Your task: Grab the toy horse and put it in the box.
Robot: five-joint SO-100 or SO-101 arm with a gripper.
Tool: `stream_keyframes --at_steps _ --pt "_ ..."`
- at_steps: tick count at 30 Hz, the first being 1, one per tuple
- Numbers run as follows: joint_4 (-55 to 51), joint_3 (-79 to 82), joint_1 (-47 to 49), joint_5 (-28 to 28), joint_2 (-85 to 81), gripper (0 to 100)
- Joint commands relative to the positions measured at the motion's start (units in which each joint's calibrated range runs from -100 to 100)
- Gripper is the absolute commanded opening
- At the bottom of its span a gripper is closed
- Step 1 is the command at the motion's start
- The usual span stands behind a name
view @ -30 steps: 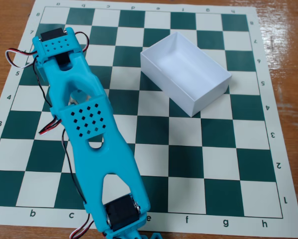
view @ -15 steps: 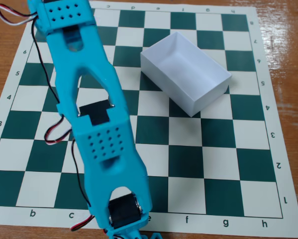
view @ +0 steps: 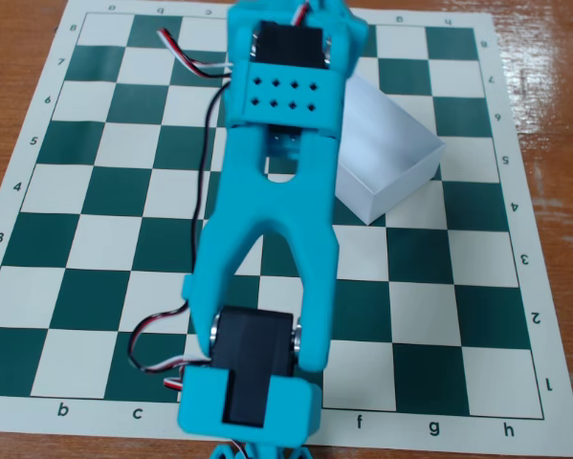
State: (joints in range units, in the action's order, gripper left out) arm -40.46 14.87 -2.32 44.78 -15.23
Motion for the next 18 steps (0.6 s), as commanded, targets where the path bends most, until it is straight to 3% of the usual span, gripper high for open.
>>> stream_keyframes --at_steps 1,18 --pt "6.9 3.75 -3.47 1.4 3.73 0" --pt "15.79 -8.54 -4.18 0.27 34.0 4"
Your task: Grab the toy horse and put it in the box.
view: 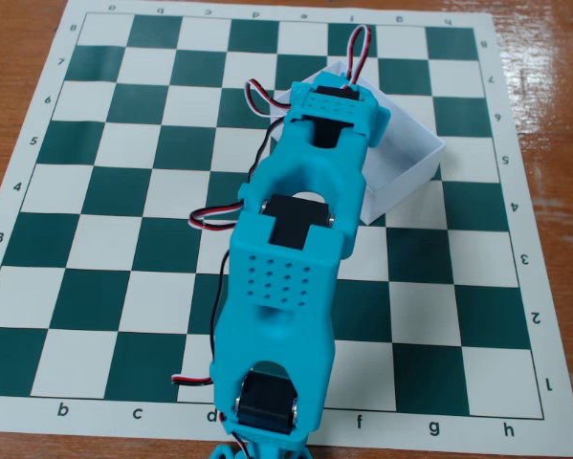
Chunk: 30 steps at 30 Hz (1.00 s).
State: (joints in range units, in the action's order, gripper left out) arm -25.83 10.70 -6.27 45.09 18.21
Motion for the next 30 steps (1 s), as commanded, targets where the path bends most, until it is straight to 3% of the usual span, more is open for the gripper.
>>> stream_keyframes --at_steps 1,4,10,12,16,20,30 --pt "1.41 -5.01 -0.23 -0.04 0.9 7" --pt "2.58 -5.92 -0.37 -0.04 1.43 20" --pt "4.32 -6.01 -0.73 -0.28 1.52 27" --pt "2.99 -4.28 -0.8 -0.33 -1.31 24" --pt "-6.23 4.82 -1.08 -0.38 -16.53 0" --pt "-21.18 15.2 -1.87 -0.67 -36.89 0" --pt "-39.7 49.98 1.49 -0.28 -88.39 0"
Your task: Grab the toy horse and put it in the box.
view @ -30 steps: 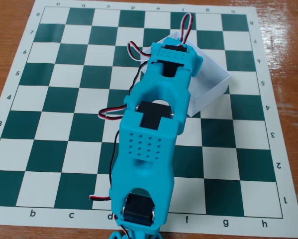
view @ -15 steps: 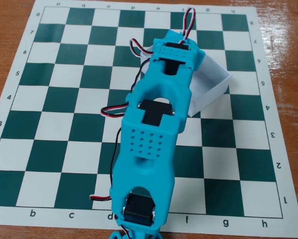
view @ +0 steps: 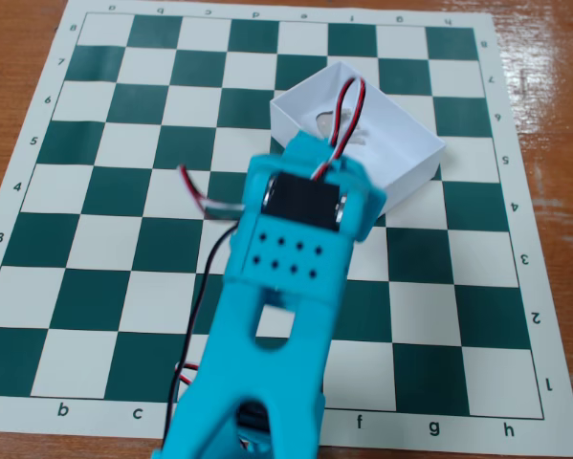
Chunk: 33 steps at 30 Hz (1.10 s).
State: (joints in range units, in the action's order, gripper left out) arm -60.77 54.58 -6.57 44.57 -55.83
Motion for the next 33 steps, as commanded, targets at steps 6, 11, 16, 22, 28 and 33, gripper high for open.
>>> stream_keyframes --at_steps 6,11,16,22,28,33 --pt "-21.12 12.74 7.14 0.29 -29.3 0" --pt "-22.45 19.84 12.86 0.29 -38.95 0" --pt "-19.55 28.22 15.43 0.48 -43.82 0" --pt "-14.98 36.5 16.0 0.48 -43.82 0" --pt "-9.74 45.42 15.86 0.48 -43.82 0" --pt "-10.33 45.42 15.71 0.19 -43.82 0"
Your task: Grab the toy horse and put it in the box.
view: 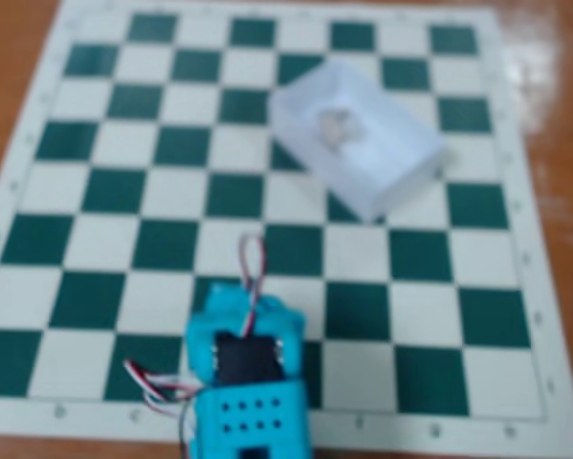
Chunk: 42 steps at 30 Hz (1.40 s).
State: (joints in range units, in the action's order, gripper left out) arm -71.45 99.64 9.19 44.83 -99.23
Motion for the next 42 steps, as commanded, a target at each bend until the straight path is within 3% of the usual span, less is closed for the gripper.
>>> stream_keyframes --at_steps 1,9,42 --pt "0.19 0.36 -0.69 0.12 -0.41 0" --pt "-3.8 0.36 -1.11 0.12 -0.32 0" --pt "-3.8 0.36 -1.47 0.17 -0.32 0"
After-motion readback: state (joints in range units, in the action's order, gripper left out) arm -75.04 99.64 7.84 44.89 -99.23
